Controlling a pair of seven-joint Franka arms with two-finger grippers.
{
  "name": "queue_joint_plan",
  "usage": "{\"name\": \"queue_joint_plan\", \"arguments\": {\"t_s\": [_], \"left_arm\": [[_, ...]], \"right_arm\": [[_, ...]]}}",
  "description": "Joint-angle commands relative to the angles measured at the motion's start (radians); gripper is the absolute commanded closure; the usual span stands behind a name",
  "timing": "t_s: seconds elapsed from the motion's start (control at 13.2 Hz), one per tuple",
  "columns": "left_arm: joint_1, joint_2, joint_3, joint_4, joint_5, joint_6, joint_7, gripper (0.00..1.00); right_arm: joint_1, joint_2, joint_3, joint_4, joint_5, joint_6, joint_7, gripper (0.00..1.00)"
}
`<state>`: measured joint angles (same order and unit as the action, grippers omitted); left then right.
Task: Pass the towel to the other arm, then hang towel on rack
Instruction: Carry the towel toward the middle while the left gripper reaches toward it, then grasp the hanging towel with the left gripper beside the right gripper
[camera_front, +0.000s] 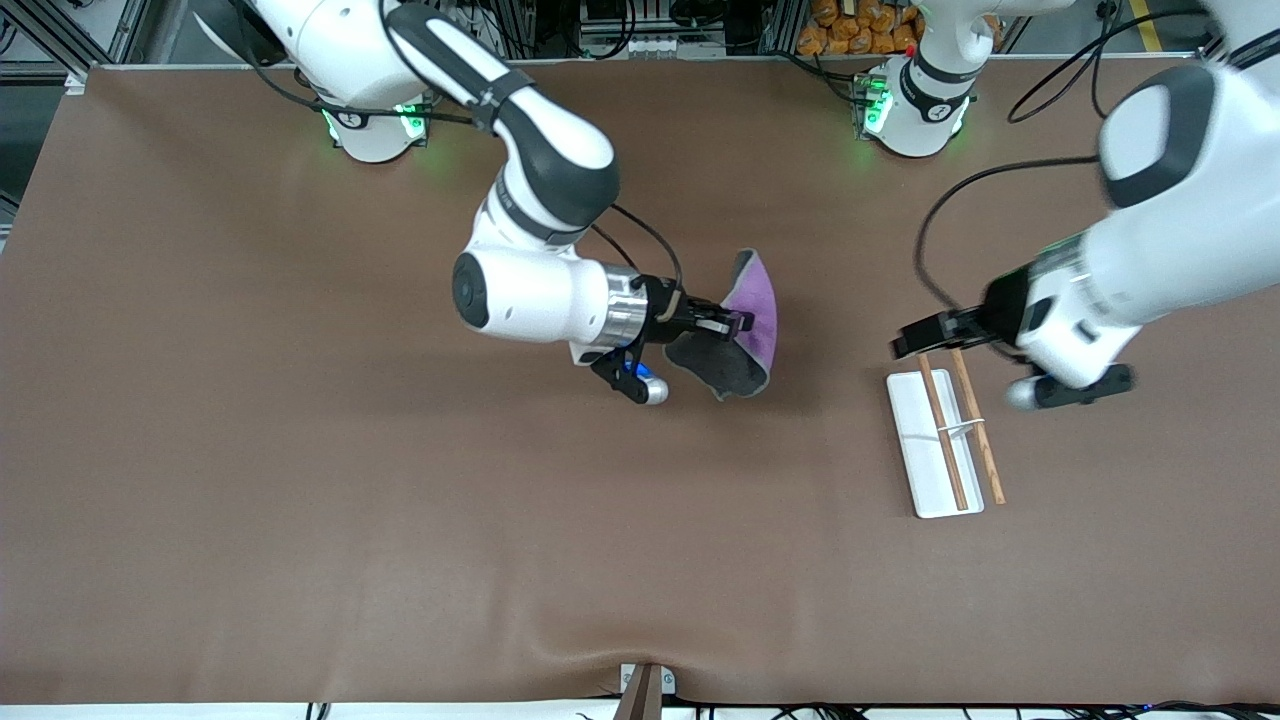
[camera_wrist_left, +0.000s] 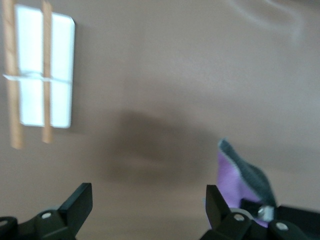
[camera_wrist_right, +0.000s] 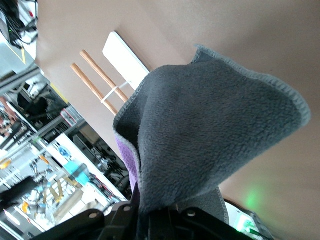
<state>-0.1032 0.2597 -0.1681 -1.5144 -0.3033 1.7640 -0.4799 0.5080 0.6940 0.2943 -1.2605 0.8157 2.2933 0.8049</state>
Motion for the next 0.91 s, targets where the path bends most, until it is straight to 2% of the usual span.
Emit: {"name": "queue_joint_plan", "arguments": {"t_s": [0.0, 0.38, 0.6, 0.83], "left_arm": [[-0.049, 0.041, 0.002, 0.010, -0.033, 0.026, -0.147, 0.00], [-0.067, 0.141, 0.004, 0.013, -0.223, 0.057, -0.248, 0.00], [-0.090, 0.200, 0.004, 0.020, -0.235, 0.159, -0.299, 0.00], [-0.092, 0.286, 0.004, 0.080, -0.289, 0.183, -0.313, 0.00]], "right_arm": [[0.000, 0.002, -0.007, 0.015, -0.093, 0.003, 0.057, 1.00], [0.021, 0.001, -0.009, 0.015, -0.118, 0.008, 0.114, 1.00], [0.032, 0.001, -0.009, 0.016, -0.118, 0.009, 0.126, 1.00], [0.049, 0.001, -0.011, 0.026, -0.118, 0.017, 0.137, 1.00]]}}
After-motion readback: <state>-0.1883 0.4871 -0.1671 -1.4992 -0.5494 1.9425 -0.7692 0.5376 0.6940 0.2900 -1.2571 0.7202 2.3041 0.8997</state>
